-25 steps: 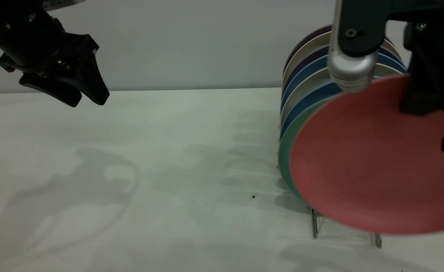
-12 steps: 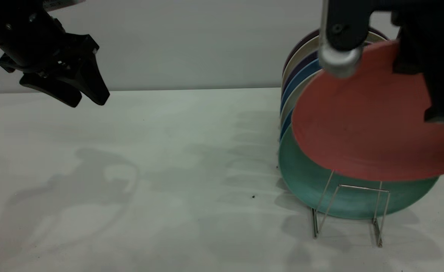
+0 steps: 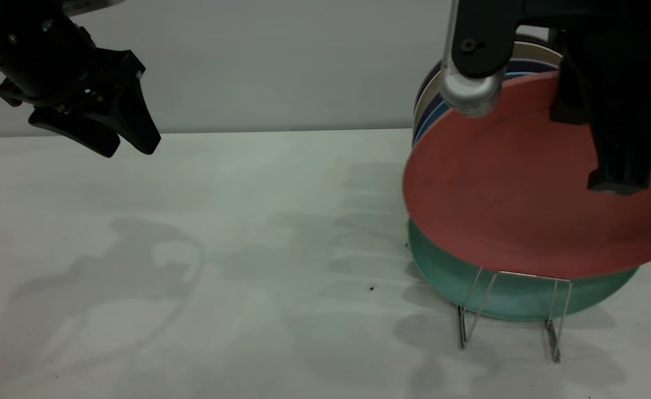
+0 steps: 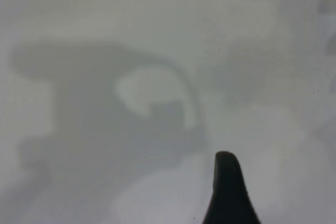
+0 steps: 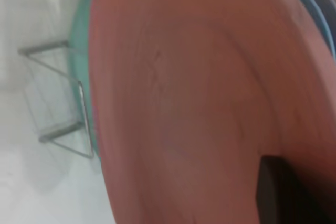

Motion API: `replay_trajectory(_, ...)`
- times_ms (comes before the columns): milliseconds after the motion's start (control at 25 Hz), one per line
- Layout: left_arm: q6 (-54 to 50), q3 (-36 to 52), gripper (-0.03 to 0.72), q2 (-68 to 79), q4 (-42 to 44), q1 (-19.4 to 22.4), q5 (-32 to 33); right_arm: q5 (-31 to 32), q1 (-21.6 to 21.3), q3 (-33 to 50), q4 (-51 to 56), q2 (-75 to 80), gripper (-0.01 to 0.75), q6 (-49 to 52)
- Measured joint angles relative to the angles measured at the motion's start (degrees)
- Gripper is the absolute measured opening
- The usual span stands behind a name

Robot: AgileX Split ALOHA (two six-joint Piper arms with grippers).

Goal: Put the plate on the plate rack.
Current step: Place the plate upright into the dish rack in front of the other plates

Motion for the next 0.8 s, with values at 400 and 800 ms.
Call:
replay_trajectory(400, 0.0, 0.0, 0.531, 0.0, 0.0, 0.0, 0.0, -0.9, 0.0, 0.0, 2.3, 4.3, 0.087, 0.0)
replay_trajectory(800, 0.0, 0.0, 0.530, 0.0, 0.0, 0.0, 0.0, -3.6, 0.0, 0.0, 2.3, 10.7, 0.087, 1.2)
